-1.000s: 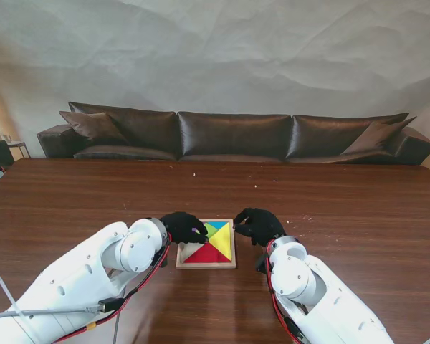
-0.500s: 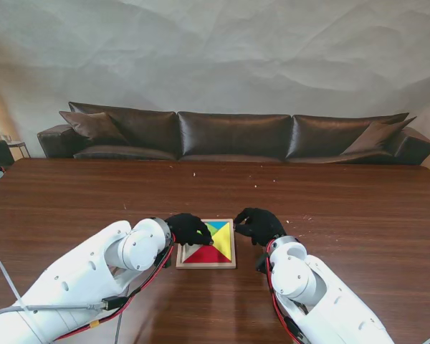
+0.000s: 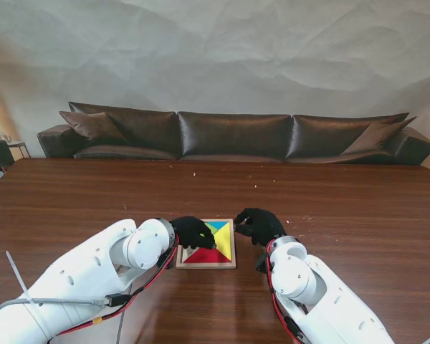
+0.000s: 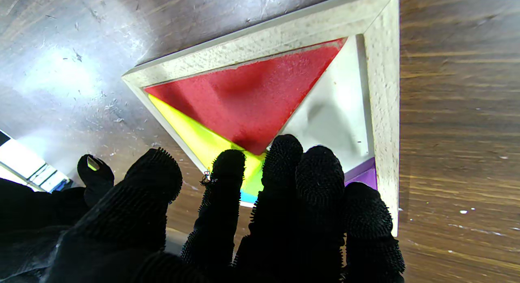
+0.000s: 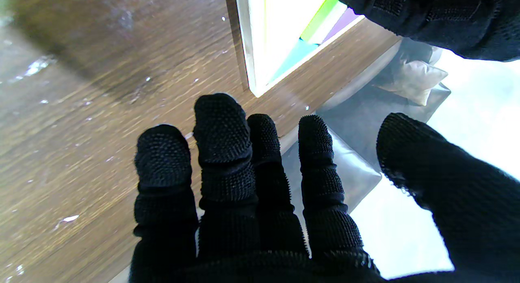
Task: Assemble the tangram pieces into a square
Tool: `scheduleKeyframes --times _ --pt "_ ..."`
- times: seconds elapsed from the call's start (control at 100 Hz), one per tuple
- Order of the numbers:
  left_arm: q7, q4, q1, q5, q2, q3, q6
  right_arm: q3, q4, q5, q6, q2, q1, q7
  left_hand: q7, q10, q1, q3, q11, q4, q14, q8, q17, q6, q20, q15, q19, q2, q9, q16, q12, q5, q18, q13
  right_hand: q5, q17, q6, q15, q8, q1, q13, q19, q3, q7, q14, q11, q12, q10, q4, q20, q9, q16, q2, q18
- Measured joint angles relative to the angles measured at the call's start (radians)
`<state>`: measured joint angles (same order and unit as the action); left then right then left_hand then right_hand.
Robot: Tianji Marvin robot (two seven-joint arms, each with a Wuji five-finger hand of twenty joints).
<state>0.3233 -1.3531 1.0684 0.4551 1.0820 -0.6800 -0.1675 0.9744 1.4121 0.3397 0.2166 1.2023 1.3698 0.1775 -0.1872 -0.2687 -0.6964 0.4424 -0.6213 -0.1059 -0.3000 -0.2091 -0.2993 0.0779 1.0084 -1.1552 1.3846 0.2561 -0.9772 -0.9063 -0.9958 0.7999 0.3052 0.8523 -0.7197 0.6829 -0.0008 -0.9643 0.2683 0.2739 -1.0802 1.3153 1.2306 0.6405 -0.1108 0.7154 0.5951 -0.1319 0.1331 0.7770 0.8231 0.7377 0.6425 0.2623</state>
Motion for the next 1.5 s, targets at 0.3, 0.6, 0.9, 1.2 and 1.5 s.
scheduleKeyframes --times 0.3,0.6,0.9,1.2,1.5 --pt "0.006 0.022 -0.025 -0.019 0.004 0.029 0.002 0.002 -0.001 -0.008 0.000 0.001 0.000 0.000 0.011 0.026 0.000 0.000 -0.141 0.000 0.022 0.031 -0.012 -0.006 0.016 -0.144 0.009 0.000 -0.012 -0.039 -0.142 -0.002 0.000 0.028 0.000 0.000 0.000 0.000 0.000 0.000 0.000 0.000 0.000 0.000 0.000 0.000 0.000 0.000 0.000 0.000 0.000 0.000 0.000 0.000" --pt "0.010 0.027 -0.031 -0.023 0.005 0.034 0.014 0.001 -0.002 -0.009 0.001 0.001 -0.001 0.000 -0.004 0.029 0.000 0.003 -0.173 0.000 0.030 0.043 -0.012 -0.014 0.018 -0.160 0.009 -0.011 -0.011 -0.049 -0.182 -0.013 -0.002 0.028 0.000 0.000 0.000 -0.001 0.000 0.000 0.000 0.000 0.000 0.000 -0.001 0.000 0.000 0.000 0.000 0.000 0.000 0.000 0.000 0.000" --pt "0.018 0.023 -0.026 -0.024 0.005 0.029 0.011 0.000 -0.002 -0.009 0.001 0.001 -0.001 -0.006 0.009 0.029 0.000 -0.004 -0.173 0.000 0.030 0.048 0.001 -0.025 0.028 -0.160 0.009 -0.019 -0.007 -0.049 -0.184 -0.025 -0.004 0.024 0.000 0.000 0.000 -0.001 0.000 0.000 0.000 0.000 0.000 0.000 -0.001 0.000 0.000 -0.001 0.000 0.000 0.000 0.000 0.000 0.000" --pt "0.028 -0.023 0.021 0.048 -0.007 -0.030 0.002 -0.001 -0.002 -0.010 0.001 0.001 -0.001 -0.006 0.004 0.029 0.000 -0.007 -0.173 0.000 0.030 0.043 0.001 -0.035 0.028 -0.160 0.009 -0.018 -0.007 -0.049 -0.184 -0.025 -0.004 0.023 0.000 0.000 0.000 -0.002 0.000 0.000 0.009 0.000 0.000 0.000 -0.002 0.000 0.000 -0.001 0.000 0.000 0.000 0.000 0.000 0.000" --pt "0.032 -0.035 0.033 0.074 -0.015 -0.047 0.008 -0.002 -0.002 -0.010 0.000 0.001 -0.001 -0.006 0.004 0.029 0.000 -0.007 -0.172 0.000 0.030 0.043 0.001 -0.027 0.028 -0.160 0.009 -0.018 -0.007 -0.049 -0.184 -0.024 -0.004 0.023 0.000 0.000 0.000 -0.002 0.000 0.000 0.009 0.000 0.000 0.000 -0.002 0.000 0.000 -0.001 0.000 0.000 0.000 0.000 0.000 0.000"
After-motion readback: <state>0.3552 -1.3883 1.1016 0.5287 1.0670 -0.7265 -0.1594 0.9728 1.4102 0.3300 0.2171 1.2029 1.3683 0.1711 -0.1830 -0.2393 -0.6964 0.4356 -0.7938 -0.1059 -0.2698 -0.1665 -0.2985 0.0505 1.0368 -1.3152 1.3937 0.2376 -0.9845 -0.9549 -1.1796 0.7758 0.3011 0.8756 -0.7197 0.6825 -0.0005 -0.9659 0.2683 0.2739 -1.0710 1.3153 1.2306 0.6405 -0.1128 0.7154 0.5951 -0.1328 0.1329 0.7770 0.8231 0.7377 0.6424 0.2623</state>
